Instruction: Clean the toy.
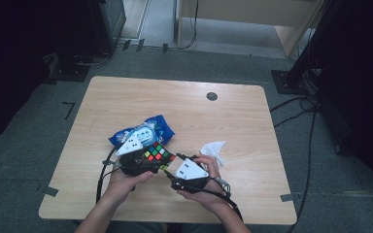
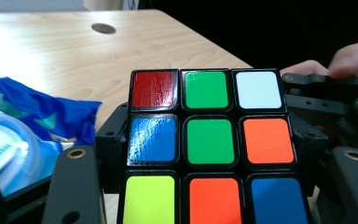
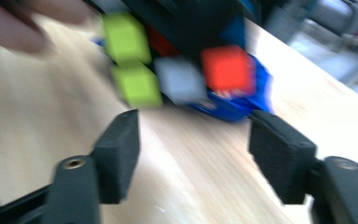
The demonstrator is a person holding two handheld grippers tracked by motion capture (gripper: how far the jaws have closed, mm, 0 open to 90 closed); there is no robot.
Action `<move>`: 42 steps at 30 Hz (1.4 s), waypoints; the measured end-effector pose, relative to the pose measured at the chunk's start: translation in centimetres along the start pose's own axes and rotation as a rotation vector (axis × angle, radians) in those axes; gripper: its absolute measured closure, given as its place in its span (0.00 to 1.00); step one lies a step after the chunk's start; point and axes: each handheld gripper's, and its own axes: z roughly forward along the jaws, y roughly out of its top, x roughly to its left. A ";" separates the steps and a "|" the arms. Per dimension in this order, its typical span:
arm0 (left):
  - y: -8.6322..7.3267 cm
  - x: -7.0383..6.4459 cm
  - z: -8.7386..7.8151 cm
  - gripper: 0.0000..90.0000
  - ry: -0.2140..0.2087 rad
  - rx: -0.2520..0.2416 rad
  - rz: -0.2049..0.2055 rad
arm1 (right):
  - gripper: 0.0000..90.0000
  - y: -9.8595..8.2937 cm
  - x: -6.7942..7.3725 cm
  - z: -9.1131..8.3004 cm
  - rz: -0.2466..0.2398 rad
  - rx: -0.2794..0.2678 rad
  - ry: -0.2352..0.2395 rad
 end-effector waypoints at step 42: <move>-1.9 -1.1 1.7 0.38 -0.027 -0.019 0.219 | 0.94 0.9 -6.2 -3.7 0.527 -0.134 0.165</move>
